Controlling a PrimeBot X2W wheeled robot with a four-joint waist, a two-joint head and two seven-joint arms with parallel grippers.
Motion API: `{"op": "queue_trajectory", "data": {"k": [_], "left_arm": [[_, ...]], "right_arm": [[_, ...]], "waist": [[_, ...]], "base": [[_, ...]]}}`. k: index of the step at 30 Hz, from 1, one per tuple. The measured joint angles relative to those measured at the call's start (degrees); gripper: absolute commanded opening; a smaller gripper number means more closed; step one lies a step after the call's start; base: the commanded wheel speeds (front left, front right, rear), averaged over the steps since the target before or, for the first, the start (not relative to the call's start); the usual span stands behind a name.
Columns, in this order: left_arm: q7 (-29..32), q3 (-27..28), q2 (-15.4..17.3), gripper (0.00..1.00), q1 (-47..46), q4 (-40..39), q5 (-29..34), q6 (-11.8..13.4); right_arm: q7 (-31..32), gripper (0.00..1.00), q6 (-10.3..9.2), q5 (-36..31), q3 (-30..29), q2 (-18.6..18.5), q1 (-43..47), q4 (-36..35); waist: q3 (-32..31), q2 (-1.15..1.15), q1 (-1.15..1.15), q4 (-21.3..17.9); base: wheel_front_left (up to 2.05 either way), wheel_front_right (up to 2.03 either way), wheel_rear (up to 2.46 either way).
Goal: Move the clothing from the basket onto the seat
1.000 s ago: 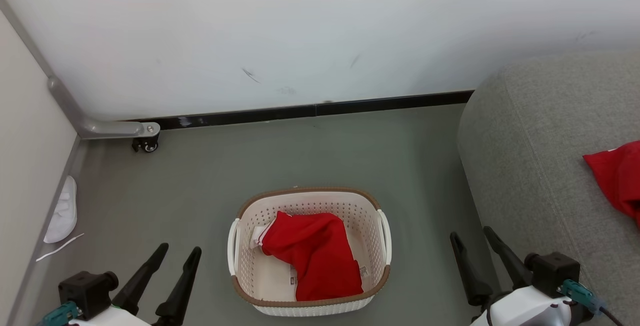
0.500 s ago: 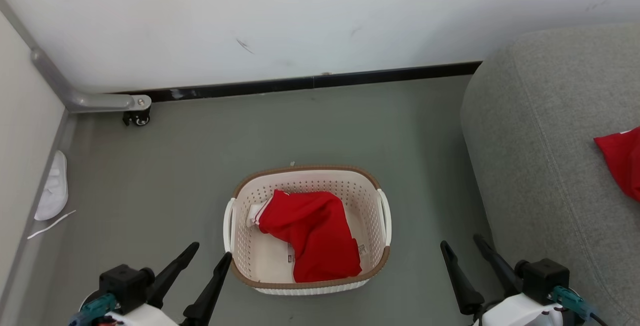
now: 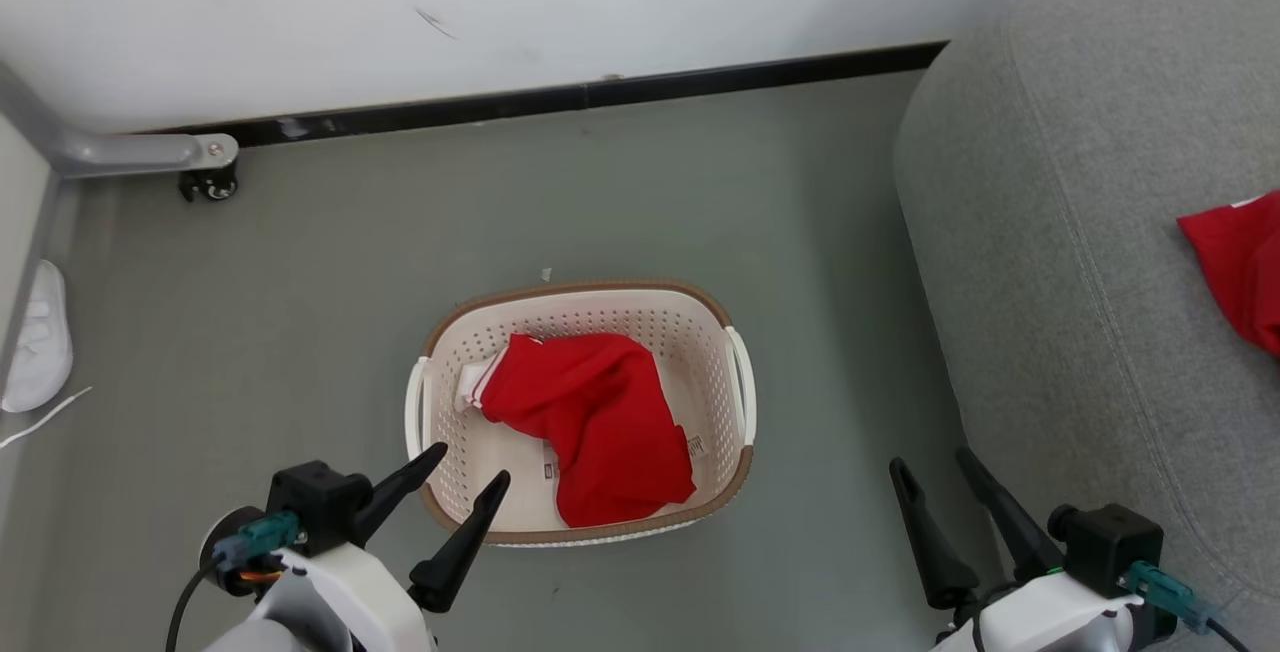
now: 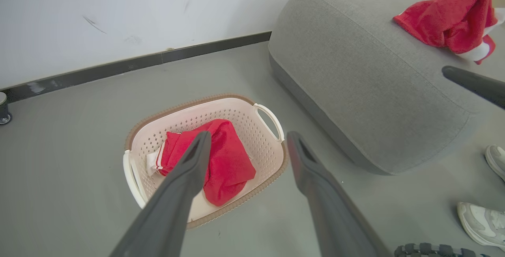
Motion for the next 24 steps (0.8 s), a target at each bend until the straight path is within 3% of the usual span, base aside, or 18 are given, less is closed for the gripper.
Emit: {"op": "queue_trajectory", "data": {"k": [24], "left_arm": [[9.0,-1.2,1.5,1.00,-13.7,12.5,5.6,-0.1]], "right_arm": [[0.0,1.00,0.00,4.5,1.2,0.1,-1.3,-3.8]], "waist": [[9.2,0.00,0.00,-7.9]], "base": [[0.00,0.00,0.00]]}}
